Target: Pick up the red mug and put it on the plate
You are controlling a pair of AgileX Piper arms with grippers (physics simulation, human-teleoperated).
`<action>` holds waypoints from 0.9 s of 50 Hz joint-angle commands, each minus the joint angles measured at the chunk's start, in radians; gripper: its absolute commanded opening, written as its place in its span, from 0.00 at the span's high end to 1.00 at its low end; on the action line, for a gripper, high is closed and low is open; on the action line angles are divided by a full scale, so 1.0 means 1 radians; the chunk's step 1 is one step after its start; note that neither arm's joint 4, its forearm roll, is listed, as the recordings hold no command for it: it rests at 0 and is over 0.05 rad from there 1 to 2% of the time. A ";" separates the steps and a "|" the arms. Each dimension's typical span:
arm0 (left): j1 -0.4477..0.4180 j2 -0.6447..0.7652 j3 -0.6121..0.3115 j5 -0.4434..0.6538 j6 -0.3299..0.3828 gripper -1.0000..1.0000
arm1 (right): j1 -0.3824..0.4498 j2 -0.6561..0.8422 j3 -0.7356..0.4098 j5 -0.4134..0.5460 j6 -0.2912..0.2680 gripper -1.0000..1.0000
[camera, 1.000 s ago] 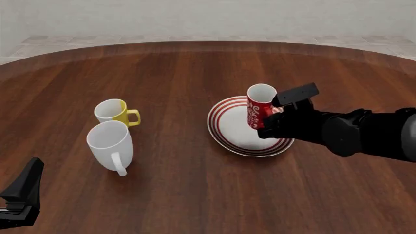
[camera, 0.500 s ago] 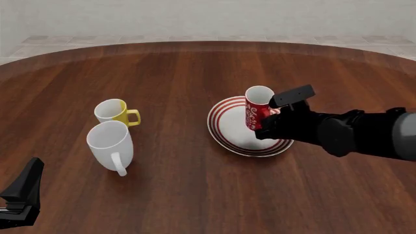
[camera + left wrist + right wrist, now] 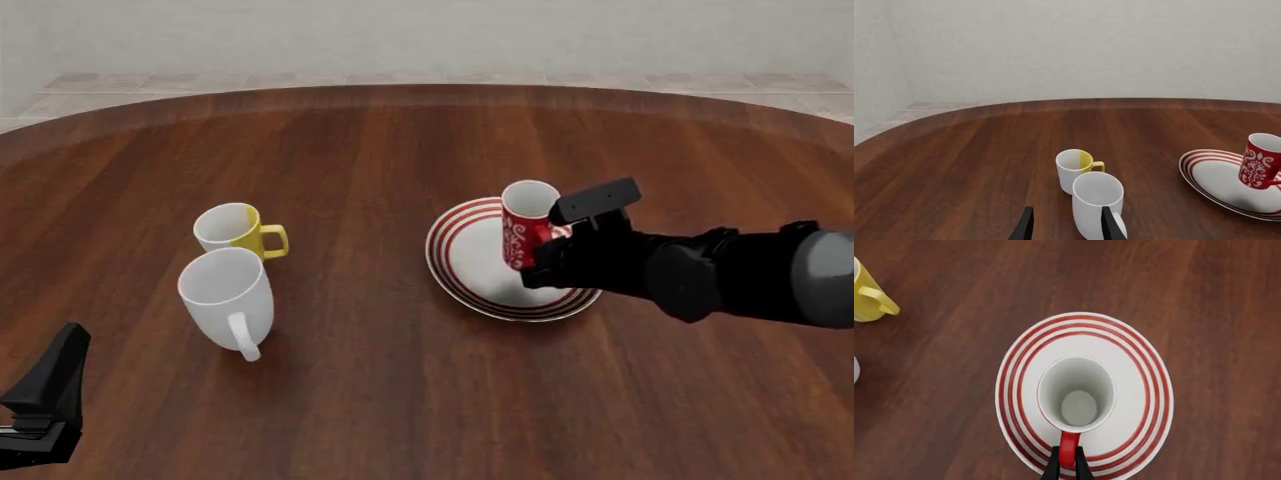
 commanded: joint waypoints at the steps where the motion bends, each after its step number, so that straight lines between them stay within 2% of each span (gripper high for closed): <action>1: 0.000 0.000 0.000 0.000 0.000 0.00 | 0.002 0.008 0.001 -0.010 0.005 1.00; 45: 0.000 0.000 0.000 0.000 0.000 0.00 | -0.002 0.058 0.011 -0.045 0.010 1.00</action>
